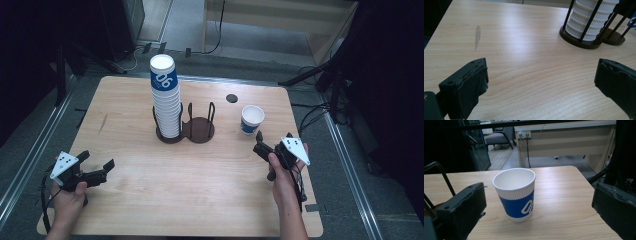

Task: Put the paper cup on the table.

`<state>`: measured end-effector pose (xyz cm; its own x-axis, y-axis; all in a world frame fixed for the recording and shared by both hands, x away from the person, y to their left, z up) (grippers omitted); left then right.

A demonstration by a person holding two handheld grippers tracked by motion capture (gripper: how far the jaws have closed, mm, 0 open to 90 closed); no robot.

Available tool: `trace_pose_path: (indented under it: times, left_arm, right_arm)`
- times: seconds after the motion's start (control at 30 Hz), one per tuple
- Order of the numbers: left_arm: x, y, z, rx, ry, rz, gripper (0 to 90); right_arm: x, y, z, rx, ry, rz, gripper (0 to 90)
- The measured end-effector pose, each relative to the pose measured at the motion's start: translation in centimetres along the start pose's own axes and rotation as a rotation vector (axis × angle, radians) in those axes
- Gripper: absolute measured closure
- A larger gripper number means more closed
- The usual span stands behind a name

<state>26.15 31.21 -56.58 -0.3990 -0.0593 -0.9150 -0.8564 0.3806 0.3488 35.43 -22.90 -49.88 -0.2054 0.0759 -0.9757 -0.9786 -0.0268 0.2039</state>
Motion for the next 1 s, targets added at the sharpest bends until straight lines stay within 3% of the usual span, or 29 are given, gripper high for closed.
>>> trace_pose_path:
  times: [0.73, 1.0]
  left_arm:
    - [0.0, 0.0, -0.1, 0.000, 0.000, 0.005, 0.0]
    - [0.1, 0.0, -0.1, 0.001, 0.001, 0.007, 0.0]
  right_arm:
    - [1.1, 3.4, -2.6, 0.026, 0.011, -0.019, 0.0]
    - [2.4, 4.3, -3.8, 0.039, 0.017, -0.009, 0.0]
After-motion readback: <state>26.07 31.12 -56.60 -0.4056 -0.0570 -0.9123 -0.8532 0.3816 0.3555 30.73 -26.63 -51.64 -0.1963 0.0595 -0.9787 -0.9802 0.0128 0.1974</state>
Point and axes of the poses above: each handheld gripper's, and its own axes: y roughly backward along the jaws, x roughly out of its underside, z roughly to its left, the point moved 4 cm from there along -y, roughly forward along the jaws, and after that the axes turned 4 degrees about x, right-handed, at the moved point
